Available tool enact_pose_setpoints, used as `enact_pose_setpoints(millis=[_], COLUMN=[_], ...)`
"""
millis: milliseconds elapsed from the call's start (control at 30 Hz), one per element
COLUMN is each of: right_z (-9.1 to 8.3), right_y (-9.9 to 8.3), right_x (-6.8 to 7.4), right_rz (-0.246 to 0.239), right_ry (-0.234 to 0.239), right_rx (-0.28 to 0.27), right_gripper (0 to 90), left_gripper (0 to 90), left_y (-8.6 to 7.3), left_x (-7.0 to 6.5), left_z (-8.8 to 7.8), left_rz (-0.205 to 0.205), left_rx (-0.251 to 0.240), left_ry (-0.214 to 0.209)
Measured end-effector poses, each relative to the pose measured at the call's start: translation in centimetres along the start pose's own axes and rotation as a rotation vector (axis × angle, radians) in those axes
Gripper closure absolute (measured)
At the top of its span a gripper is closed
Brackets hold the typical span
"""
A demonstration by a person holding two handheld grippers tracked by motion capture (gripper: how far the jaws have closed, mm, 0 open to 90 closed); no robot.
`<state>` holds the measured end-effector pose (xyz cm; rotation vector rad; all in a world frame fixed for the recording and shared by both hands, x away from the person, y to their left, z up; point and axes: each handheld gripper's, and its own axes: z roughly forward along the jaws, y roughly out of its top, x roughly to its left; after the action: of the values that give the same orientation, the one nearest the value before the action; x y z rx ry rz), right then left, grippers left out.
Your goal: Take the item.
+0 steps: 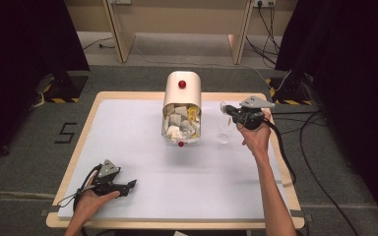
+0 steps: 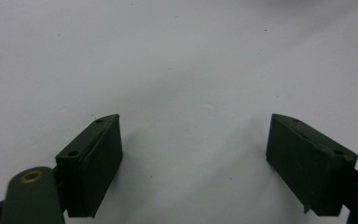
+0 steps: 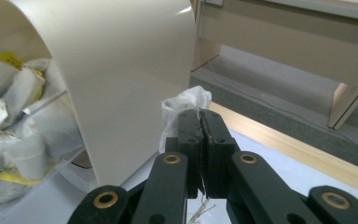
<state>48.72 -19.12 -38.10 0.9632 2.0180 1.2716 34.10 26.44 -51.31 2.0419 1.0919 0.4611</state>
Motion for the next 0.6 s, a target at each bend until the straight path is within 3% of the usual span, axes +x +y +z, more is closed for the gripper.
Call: enact_pose_setpoints(millis=[233,600], right_z=[1.2,1.9], right_y=[-1.5,-2.7], right_x=[0.2,0.4], right_rz=[-0.007,-0.018], right_ry=[0.004,0.005], right_rx=[0.065,0.121], right_gripper=[87.8,88.2], left_gripper=[17.7,17.7], left_y=[0.0,0.0], left_x=[0.0,0.0], left_z=[0.0,0.0], left_rz=[0.000,0.003], left_rx=[0.000,0.001], left_ry=[0.001,0.001])
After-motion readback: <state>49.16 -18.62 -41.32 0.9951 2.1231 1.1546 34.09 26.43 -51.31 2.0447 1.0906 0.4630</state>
